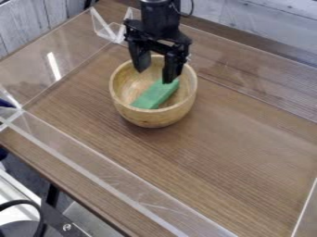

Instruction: Put the green block in the brown bowl

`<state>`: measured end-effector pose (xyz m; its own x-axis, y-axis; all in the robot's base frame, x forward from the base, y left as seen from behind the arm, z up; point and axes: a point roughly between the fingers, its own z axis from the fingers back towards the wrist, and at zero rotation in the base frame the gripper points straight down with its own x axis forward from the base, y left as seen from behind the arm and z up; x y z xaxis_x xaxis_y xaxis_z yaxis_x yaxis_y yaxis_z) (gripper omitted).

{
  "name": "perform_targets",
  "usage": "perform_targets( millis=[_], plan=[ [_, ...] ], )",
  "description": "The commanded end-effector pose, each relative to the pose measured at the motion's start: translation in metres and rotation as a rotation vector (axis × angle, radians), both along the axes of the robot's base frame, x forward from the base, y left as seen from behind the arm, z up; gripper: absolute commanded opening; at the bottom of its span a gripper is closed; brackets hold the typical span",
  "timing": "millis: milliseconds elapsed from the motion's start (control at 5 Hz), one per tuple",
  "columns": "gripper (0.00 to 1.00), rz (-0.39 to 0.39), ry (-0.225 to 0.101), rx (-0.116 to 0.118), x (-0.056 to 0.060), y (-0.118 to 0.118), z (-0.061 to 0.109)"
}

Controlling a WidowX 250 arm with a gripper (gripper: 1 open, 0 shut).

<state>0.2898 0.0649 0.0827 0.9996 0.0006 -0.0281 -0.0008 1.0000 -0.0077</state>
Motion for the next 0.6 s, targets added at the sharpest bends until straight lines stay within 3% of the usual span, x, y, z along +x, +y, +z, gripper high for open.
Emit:
perform_targets(
  millis=[0,400],
  plan=[
    [1.0,-0.001,-0.04,0.016,0.0054,-0.0005,0.0089],
    [1.0,0.003,-0.034,0.016,0.0043,-0.0016,0.0096]
  ],
)
